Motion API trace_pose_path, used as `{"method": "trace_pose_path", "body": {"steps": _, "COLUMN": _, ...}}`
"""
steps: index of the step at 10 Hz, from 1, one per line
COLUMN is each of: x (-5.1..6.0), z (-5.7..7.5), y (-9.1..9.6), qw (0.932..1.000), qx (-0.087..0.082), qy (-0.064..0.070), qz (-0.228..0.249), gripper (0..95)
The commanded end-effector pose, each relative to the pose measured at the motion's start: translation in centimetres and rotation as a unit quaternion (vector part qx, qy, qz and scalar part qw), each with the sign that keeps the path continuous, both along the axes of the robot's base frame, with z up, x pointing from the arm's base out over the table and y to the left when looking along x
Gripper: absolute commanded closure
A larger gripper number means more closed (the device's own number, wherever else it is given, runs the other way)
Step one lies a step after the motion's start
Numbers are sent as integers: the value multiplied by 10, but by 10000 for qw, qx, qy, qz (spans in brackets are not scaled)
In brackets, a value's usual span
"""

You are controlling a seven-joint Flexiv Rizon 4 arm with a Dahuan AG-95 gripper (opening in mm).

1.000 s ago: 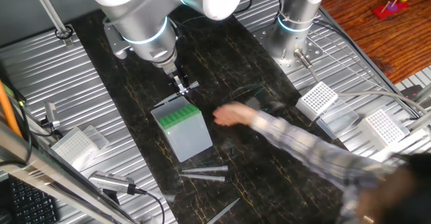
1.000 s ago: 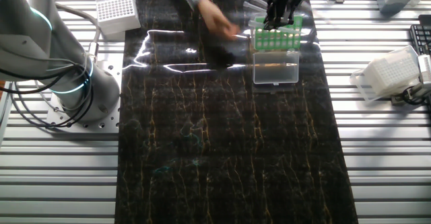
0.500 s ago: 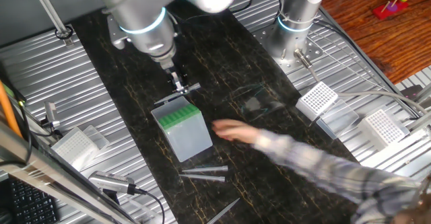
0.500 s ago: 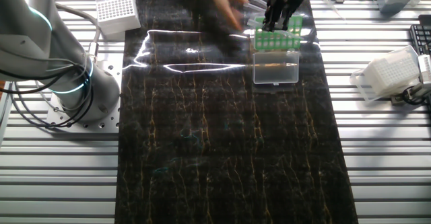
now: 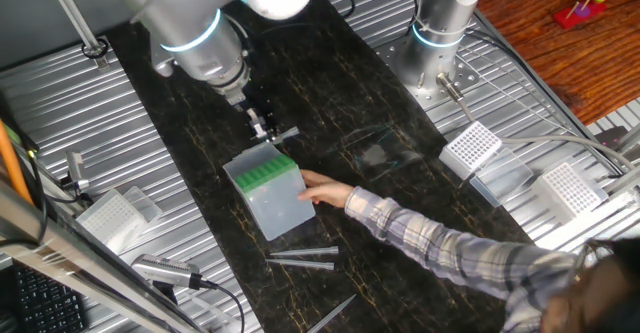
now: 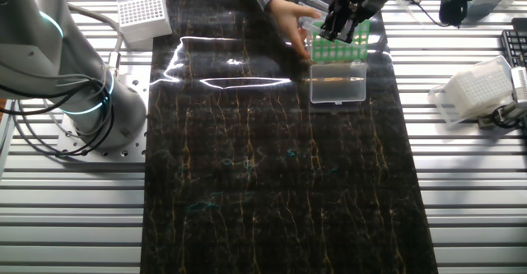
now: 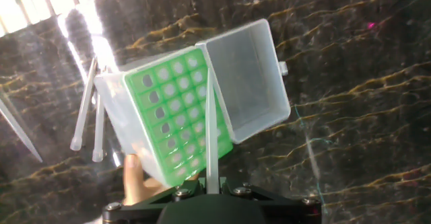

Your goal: Insert a large pipette tip into the holder for large pipette tips

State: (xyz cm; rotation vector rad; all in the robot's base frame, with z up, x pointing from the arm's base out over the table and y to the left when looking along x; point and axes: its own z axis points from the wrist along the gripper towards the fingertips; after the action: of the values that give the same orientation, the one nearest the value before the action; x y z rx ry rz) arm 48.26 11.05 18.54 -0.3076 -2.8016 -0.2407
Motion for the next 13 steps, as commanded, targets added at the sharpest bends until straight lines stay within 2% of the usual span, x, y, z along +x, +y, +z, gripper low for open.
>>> {"method": "trace_pose_path", "body": {"steps": 1, "x": -1, "z": -3, "y": 1, "qw": 9996, "qx": -242, "qy": -51, "qz": 111, "gripper": 950}}
{"method": "trace_pose_path", "body": {"steps": 5, "x": -2, "z": -6, "y": 2, "qw": 9967, "qx": -727, "qy": 107, "qz": 343, "gripper": 950}}
{"method": "trace_pose_path", "body": {"steps": 6, "x": -4, "z": -6, "y": 2, "qw": 9960, "qx": -805, "qy": 136, "qz": 367, "gripper": 950}}
{"method": "trace_pose_path", "body": {"steps": 7, "x": -6, "z": -7, "y": 1, "qw": 9959, "qx": -813, "qy": 221, "qz": 326, "gripper": 950}}
{"method": "trace_pose_path", "body": {"steps": 8, "x": -9, "z": -9, "y": 1, "qw": 9961, "qx": -757, "qy": 372, "qz": 247, "gripper": 950}}
{"method": "trace_pose_path", "body": {"steps": 9, "x": -12, "z": -10, "y": 0, "qw": 9964, "qx": -712, "qy": 410, "qz": 225, "gripper": 950}}
{"method": "trace_pose_path", "body": {"steps": 11, "x": -17, "z": -13, "y": -1, "qw": 9961, "qx": -747, "qy": 368, "qz": 285, "gripper": 950}}
{"method": "trace_pose_path", "body": {"steps": 13, "x": -17, "z": -13, "y": -1, "qw": 9961, "qx": -751, "qy": 331, "qz": 319, "gripper": 950}}
